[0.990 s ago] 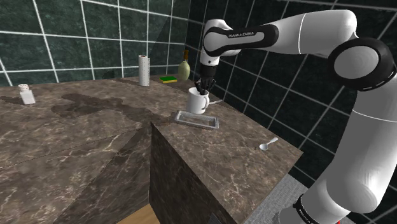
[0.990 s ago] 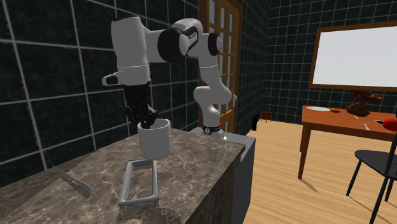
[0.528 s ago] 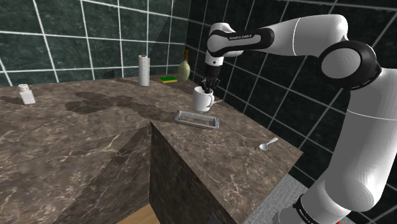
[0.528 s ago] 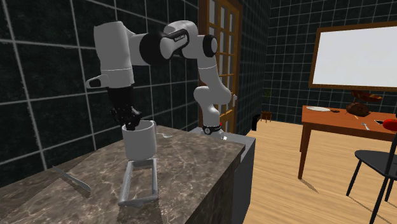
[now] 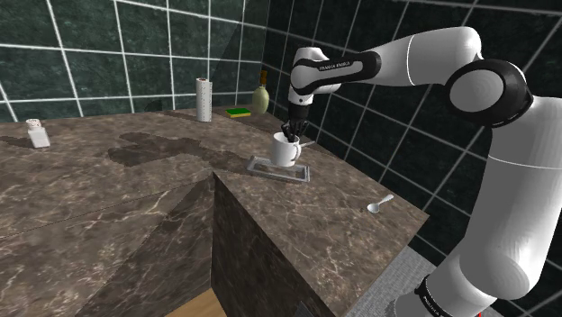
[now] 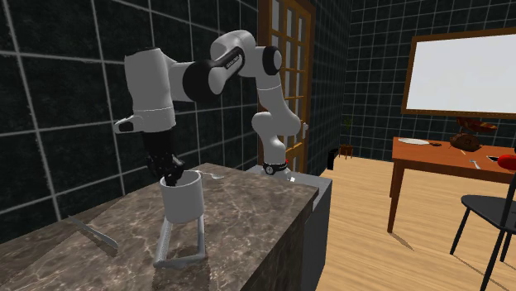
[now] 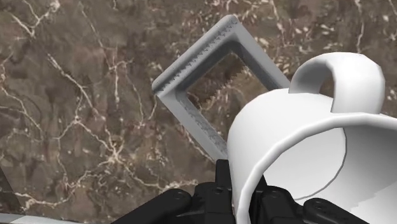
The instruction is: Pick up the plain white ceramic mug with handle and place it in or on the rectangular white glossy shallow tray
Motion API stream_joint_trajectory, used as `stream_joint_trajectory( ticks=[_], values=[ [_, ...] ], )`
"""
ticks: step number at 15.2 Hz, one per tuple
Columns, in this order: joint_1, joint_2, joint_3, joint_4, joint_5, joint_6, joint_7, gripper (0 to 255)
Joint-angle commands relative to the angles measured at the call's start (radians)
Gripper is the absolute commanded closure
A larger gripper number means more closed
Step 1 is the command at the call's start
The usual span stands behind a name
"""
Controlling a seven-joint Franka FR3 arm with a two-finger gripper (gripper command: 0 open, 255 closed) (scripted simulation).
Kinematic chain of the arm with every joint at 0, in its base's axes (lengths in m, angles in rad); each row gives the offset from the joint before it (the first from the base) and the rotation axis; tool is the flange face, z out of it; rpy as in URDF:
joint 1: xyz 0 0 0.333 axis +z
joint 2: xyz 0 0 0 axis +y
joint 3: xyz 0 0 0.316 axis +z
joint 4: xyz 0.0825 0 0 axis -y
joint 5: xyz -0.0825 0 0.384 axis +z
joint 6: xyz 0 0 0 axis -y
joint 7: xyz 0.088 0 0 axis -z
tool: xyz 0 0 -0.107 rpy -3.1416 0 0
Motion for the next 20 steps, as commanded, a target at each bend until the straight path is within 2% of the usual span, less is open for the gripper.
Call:
stream_joint_trajectory(
  ticks=[1, 5, 13, 14, 19, 20],
  values=[
    [0.000, 0.007, 0.000, -0.018, -0.001, 0.025, 0.001, 255],
    [0.000, 0.024, -0.001, -0.046, -0.002, 0.071, 0.002, 255],
    [0.000, 0.024, -0.001, -0.046, -0.002, 0.071, 0.002, 255],
    [0.000, 0.024, -0.001, -0.046, -0.002, 0.071, 0.001, 0],
    [0.000, 0.024, -0.001, -0.046, -0.002, 0.071, 0.002, 0],
    [0.000, 0.016, 0.000, -0.023, -0.001, 0.040, 0.001, 0]
  ],
)
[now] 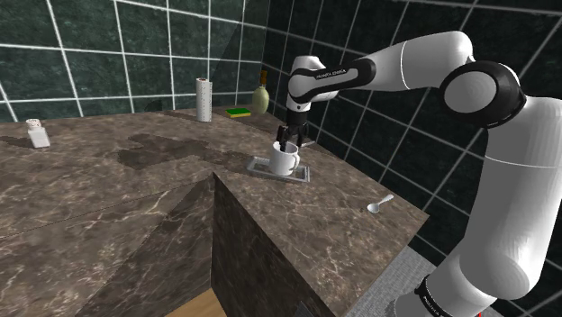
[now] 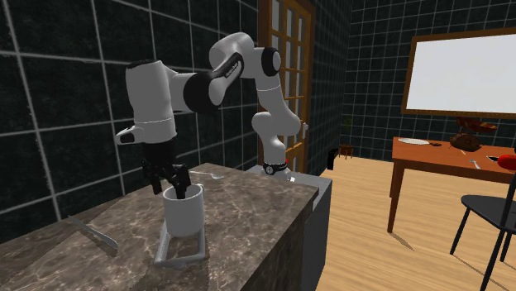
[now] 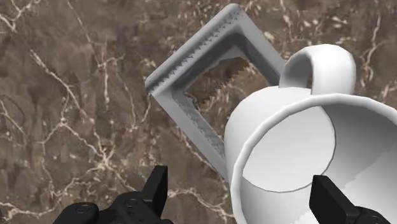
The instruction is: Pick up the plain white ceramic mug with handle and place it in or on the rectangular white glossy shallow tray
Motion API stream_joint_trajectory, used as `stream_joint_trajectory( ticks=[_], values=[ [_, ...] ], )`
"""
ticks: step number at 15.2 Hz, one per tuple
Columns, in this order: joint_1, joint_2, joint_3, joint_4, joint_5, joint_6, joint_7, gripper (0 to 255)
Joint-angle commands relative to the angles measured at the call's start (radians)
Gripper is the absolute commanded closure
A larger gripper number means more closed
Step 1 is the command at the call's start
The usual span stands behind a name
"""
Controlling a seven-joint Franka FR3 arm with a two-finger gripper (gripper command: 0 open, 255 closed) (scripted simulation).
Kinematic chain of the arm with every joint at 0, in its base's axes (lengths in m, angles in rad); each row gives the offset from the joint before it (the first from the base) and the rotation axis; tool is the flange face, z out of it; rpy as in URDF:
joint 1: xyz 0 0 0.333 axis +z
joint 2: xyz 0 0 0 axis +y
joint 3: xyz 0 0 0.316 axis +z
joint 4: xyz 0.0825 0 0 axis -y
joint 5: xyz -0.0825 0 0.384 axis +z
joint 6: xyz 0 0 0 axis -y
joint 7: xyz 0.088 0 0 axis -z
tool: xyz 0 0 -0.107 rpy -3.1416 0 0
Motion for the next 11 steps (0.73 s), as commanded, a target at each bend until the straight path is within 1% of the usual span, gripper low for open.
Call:
stream_joint_trajectory(
  ticks=[1, 3, 11],
  values=[
    [-0.001, -0.015, 0.000, 0.032, 0.001, -0.047, -0.001, 0],
    [0.000, -0.024, 0.001, 0.080, 0.002, -0.104, -0.002, 0],
    [0.000, -0.024, 0.001, 0.080, 0.002, -0.104, -0.002, 0]
  ],
)
